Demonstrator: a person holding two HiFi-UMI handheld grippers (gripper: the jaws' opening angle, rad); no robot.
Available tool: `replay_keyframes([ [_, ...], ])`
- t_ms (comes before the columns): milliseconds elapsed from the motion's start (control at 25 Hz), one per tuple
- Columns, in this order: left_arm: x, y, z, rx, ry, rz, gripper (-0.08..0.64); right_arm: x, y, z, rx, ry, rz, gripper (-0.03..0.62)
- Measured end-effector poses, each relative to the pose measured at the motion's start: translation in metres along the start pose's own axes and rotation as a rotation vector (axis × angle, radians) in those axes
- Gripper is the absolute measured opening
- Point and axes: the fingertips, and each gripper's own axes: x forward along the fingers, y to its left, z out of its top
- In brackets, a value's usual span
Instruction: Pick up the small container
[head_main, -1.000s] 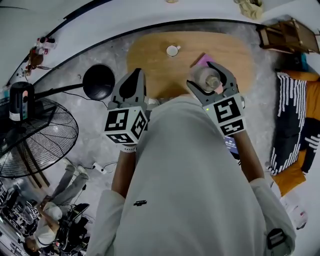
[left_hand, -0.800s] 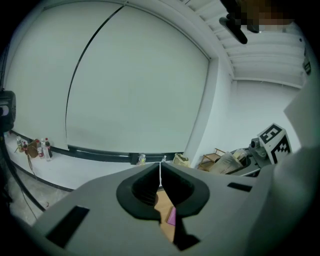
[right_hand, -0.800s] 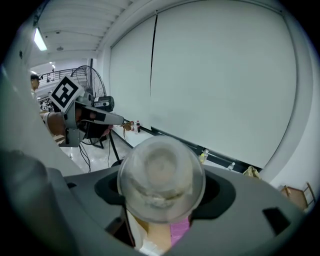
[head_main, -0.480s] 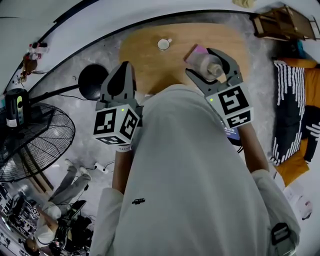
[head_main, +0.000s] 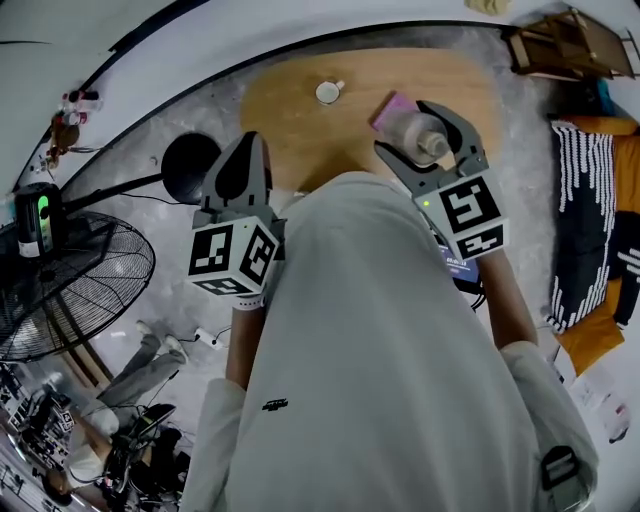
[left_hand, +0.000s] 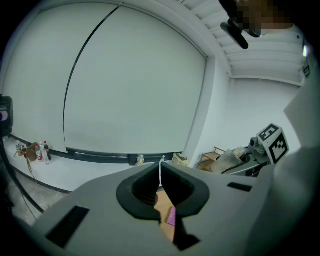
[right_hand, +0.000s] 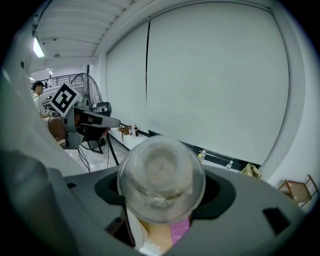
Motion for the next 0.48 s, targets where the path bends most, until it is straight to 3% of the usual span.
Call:
replay_keyframes([
  [480, 0.004, -0.001, 0.002, 0.012, 0.017, -0.020, 0.025, 0.007, 0.008, 0.012, 0.026, -0.022, 0.019, 0.339],
])
